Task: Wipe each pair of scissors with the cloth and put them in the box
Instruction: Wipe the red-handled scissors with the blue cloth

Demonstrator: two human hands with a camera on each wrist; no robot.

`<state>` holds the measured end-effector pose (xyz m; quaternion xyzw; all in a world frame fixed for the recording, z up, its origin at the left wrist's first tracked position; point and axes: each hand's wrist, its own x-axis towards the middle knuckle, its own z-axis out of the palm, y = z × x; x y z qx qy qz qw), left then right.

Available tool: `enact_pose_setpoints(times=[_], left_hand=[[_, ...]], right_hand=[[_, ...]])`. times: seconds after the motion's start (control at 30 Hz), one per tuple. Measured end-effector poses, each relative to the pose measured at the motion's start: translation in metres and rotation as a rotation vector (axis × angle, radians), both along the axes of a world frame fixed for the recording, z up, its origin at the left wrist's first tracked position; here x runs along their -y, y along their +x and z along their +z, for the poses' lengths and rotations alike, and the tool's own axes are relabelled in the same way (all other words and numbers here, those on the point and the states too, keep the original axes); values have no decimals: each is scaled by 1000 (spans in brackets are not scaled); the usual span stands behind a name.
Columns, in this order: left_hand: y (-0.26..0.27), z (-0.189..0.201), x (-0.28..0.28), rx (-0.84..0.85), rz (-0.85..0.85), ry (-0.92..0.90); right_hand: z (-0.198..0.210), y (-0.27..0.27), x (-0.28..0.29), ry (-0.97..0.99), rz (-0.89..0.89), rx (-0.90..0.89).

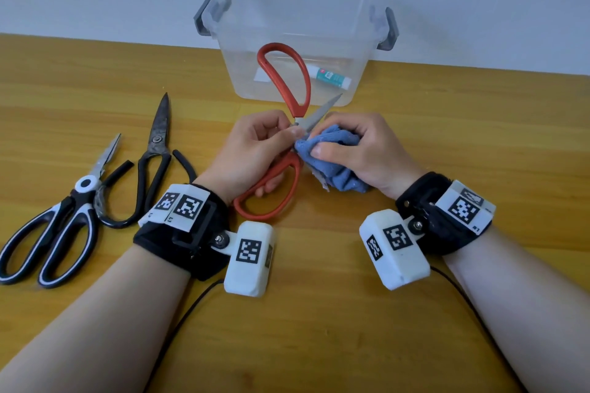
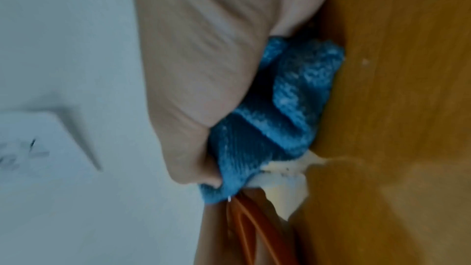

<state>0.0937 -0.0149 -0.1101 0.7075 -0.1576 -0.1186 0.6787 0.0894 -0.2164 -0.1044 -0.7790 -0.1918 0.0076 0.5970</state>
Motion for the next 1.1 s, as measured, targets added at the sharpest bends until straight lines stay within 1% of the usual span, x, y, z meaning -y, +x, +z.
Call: enact_pose_setpoints(times=[0.07, 0.17, 0.23, 0.27, 0.3, 0.33, 0.4, 0.43, 0.47, 0.53, 0.57, 0.83, 0.87, 0.9, 0.93, 1.0, 1.03, 1.07, 1.1], left_hand=[[1, 0, -3, -19, 7, -24], [3, -1, -5, -33, 45, -80], [3, -1, -4, -31, 74, -99], [3, -1, -4, -25, 83, -101], [3, -1, -3, -18, 88, -97], [3, -1, -3, -9, 89, -87], [2, -1, 0, 13, 62, -48], [1, -1, 1, 23, 40, -23], [0, 0, 2, 27, 26, -2], [-1, 1, 1, 20, 21, 17], [-1, 1, 0, 12, 23, 11], [3, 1, -5, -67, 115, -111], [3, 1, -5, -67, 122, -122], [4, 0, -5, -61, 127, -132], [4, -1, -4, -50, 125, -136], [4, -2, -2, -15, 100, -106], [4, -2, -1, 2, 83, -78], [4, -3, 0, 14, 69, -49], [3, -3, 1, 20, 61, -24]], right_hand=[[0, 2, -1, -70, 10, -4], [3, 1, -2, -106, 39, -50], [3, 0, -2, -225, 60, -39], [3, -1, -3, -253, 85, -36], [3, -1, -2, -232, 99, -39], [3, -1, -1, -149, 95, -57], [3, -2, 3, 76, 40, -99], [3, -2, 4, 142, 20, -109], [1, -3, 4, 140, 6, -86], [-2, -2, 0, 15, 21, 6], [-2, -2, -2, -39, 43, 17], [5, -4, -1, -339, 135, -13], [4, -4, 0, -327, 157, -7], [3, -3, 2, -270, 159, -6], [2, -2, 5, -174, 125, -30], [3, 0, 9, 71, -8, -125], [3, -1, 9, 146, -53, -143], [2, -2, 7, 152, -73, -111], [1, -2, 5, 92, -72, -38]])
